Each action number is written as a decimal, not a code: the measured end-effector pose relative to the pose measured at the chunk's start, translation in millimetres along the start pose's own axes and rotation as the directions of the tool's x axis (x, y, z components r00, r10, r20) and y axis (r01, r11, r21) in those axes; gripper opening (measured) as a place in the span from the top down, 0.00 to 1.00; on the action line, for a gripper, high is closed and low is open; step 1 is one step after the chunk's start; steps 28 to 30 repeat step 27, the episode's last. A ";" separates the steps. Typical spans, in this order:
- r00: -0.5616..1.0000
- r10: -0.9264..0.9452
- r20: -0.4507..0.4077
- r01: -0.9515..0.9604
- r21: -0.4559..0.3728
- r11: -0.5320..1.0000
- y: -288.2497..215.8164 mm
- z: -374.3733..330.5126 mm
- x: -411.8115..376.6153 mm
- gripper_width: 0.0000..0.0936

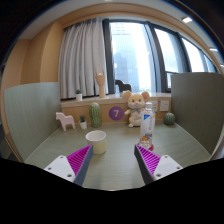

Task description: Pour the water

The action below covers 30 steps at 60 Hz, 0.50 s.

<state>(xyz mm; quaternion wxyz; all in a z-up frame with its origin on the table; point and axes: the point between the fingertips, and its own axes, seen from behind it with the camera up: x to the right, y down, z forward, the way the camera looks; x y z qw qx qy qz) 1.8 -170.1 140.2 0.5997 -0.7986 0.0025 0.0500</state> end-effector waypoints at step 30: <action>0.997 -0.057 -0.043 0.061 0.087 0.994 -47.4 -41.9 -3.4 0.10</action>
